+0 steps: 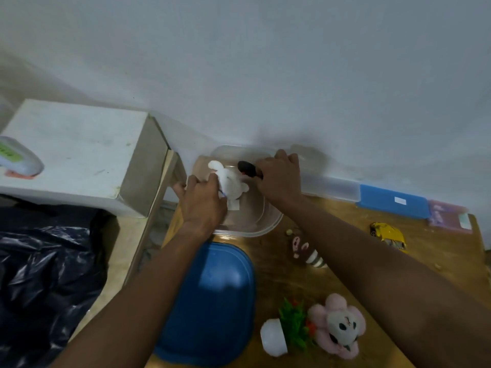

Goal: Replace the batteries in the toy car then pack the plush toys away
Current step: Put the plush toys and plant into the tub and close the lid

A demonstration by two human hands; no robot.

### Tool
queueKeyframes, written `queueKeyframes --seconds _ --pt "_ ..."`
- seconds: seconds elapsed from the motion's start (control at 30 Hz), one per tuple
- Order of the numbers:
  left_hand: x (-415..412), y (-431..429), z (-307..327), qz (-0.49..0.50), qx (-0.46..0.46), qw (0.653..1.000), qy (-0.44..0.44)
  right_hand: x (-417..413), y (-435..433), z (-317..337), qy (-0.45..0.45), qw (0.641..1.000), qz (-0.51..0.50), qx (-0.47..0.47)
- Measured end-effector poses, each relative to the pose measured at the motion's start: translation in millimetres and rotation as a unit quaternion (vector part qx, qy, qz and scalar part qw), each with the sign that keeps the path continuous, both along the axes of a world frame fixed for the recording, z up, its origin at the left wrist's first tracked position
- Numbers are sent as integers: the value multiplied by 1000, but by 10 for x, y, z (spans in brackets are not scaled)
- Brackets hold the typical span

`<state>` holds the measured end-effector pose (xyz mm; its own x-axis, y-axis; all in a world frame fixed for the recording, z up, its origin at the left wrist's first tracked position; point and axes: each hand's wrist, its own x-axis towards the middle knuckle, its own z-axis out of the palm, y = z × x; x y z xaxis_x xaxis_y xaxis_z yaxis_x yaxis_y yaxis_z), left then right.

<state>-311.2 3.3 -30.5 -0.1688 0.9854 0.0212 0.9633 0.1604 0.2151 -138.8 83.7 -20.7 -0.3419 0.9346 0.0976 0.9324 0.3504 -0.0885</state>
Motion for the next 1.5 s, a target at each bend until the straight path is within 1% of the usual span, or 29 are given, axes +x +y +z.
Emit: queueKeyframes --seconds 0.07,0.13,0.33,0.4,0.5,0.6,0.63,0.67,0.7,0.73,0.8,0.87,0.9,0.97,1.0,1.07,1.1,1.17,1.2,1.27,1.33,1.4,1.43,1.5 --pt "-31 36 -66 -7 -2 1000 10 22 20 -58 -69 998 -2 -5" --pt "-35 96 -81 -9 -5 1000 19 22 25 -96 -108 994 -9 -6" --pt "-63 214 -69 -12 -2 1000 -6 -1 21 -83 -126 992 -14 -18" --pt "-58 182 -37 -10 3 1000 -8 45 -11 -46 -78 997 -13 -5" --pt "12 31 45 -1 46 999 -21 221 -167 28 60 997 -37 17" --pt "205 -258 120 -17 116 990 -84 521 -534 63 210 972 -89 50" --pt "293 -381 132 -38 146 982 -110 636 -689 39 236 964 -102 66" --pt "391 -506 128 -63 175 973 -136 750 -848 -1 240 962 -104 76" --pt "495 -632 133 -98 197 963 -158 859 -1006 -50 236 964 -99 66" --pt "602 -757 133 -146 210 953 -165 956 -1158 -105 230 968 -97 30" --pt "833 -993 134 -245 214 933 -156 1127 -1425 -247 191 974 -86 -81" --pt "1006 -1178 114 -289 178 920 -195 1249 -1620 -380 134 975 -68 -166" --pt "1064 -1257 88 -297 139 917 -227 1296 -1688 -406 137 970 -72 -188" --pt "1132 -1387 40 -304 8 917 -258 1395 -1770 -397 192 958 -106 -187" --pt "1147 -1439 10 -303 -68 917 -251 1455 -1802 -371 220 953 -124 -170" --pt "1164 -1527 15 -309 -197 906 -210 1600 -1874 -261 265 943 -147 -134" --pt "1165 -1555 18 -317 -249 897 -183 1677 -1922 -187 291 934 -154 -135" --pt "1144 -1582 2 -327 -333 873 -140 1792 -2065 -13 337 910 -164 -176" --pt "1139 -1575 -15 -327 -358 864 -132 1819 -2165 38 345 903 -164 -196" --pt "1157 -1535 -36 -318 -378 858 -141 1795 -2423 40 330 910 -157 -194" --pt "1205 -1471 7 -304 -369 863 -165 1714 -2708 -108 295 927 -166 -162" --pt "1237 -1416 63 -299 -356 869 -169 1606 -2946 -297 263 932 -196 -155" --pt "1240 -1401 73 -297 -349 873 -166 1549 -3019 -377 235 941 -199 -141" --pt "1224 -1419 52 -292 -340 879 -162 1442 -3099 -462 149 966 -187 -95"
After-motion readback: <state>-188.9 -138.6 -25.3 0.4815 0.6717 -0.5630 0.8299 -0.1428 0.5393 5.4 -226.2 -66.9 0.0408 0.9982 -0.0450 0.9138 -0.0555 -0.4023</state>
